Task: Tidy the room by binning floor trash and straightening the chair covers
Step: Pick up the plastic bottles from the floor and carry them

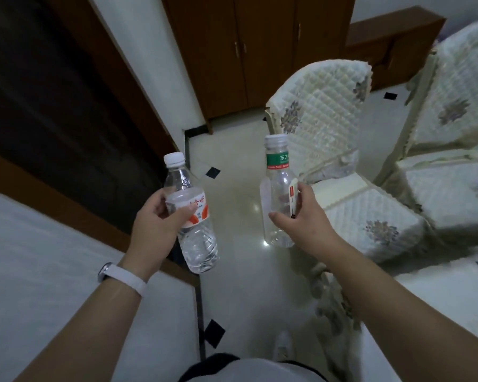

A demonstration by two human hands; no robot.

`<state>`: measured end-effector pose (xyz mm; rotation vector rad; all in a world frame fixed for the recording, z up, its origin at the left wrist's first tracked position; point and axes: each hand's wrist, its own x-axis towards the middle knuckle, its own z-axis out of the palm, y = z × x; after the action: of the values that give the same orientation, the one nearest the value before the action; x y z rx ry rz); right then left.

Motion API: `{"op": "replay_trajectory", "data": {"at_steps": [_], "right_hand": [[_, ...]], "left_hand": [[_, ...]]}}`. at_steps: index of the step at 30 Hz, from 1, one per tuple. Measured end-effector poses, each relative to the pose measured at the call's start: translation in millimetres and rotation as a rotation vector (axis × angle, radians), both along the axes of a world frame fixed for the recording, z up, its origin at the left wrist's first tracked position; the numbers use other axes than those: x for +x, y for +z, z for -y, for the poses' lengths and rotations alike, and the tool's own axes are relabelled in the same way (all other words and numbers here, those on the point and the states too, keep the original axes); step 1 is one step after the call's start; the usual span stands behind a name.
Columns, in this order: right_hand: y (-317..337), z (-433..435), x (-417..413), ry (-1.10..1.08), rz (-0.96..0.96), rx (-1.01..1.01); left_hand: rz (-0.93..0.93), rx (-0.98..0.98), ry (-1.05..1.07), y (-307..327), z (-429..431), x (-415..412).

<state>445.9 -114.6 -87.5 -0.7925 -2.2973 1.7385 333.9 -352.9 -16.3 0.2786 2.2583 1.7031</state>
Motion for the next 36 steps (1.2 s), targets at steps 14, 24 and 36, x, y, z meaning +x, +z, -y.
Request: {"op": "replay_trajectory", "data": {"at_steps": [14, 24, 36], "right_hand": [[-0.9, -45.7, -137.7, -0.024, 0.045, 0.052], [21.8, -68.0, -292.0, -0.04, 0.08, 0.085], [22.8, -139.6, -436.5, -0.185, 0.051, 0.05]], "left_hand": [[0.046, 0.091, 0.066, -40.0, -35.9, -148.8], [0.032, 0.131, -0.02, -48.5, -76.9, -328.0], [0.042, 0.104, -0.077, -56.9, -163.2, -492.1]]}}
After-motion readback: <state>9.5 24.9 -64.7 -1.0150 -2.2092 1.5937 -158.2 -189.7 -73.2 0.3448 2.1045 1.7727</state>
